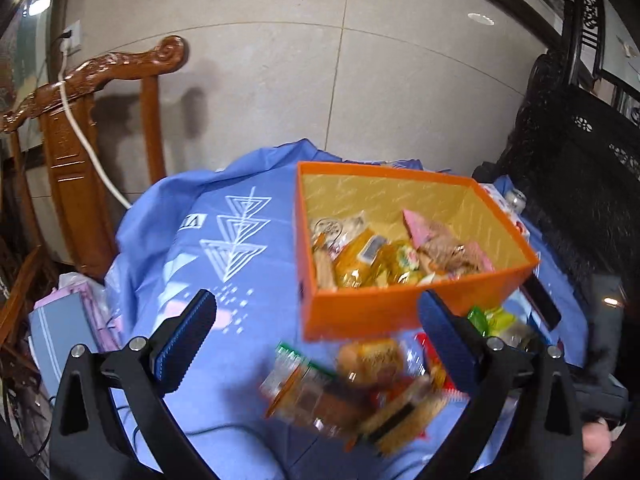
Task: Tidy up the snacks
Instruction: 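Grasp the red wafer pack with the right tool while the left grasps the cracker sandwich pack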
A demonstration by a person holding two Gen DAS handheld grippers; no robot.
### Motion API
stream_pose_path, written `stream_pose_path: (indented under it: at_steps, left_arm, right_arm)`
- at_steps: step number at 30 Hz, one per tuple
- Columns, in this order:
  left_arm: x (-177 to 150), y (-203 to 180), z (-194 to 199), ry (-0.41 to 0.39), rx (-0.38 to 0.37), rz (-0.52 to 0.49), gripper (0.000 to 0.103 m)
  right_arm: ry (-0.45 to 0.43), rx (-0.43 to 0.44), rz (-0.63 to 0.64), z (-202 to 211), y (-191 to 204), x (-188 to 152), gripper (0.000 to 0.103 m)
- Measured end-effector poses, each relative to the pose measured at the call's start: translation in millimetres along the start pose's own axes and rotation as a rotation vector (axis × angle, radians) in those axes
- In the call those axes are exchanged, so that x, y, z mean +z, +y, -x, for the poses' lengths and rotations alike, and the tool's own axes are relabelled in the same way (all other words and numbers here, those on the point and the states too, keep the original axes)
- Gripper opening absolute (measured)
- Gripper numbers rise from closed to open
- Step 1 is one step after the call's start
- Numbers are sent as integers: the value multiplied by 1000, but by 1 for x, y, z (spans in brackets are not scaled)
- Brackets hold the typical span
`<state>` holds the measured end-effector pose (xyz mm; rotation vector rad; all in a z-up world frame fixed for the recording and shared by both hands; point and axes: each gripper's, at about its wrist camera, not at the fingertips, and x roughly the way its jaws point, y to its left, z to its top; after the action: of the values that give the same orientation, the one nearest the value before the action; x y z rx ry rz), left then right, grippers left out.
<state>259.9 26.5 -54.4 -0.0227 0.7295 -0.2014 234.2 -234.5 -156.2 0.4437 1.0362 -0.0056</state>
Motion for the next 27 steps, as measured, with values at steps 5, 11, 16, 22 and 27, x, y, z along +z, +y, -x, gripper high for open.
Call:
stream_pose_path:
  at_steps: [5,11,16,22,27]
  left_arm:
    - [-37,19,44,-32,28,20,99]
    - [-82,40,87,-21,25,52,99]
    - [-107,47,96,6,25,67,99]
    - [-110,46,57,75,-10,129,99]
    - [-106,-7,31,34,-112,-72,99]
  right_arm:
    - [26,-96,-26,-24,5,-14,94]
    - [61,-149,8,-35,12,-27,81]
    - [18,-148,-2,-5,14,-44,70]
    - [-75,-104,5,68,13,-83,70]
    - [-99,-71,90,120,0,-112,70]
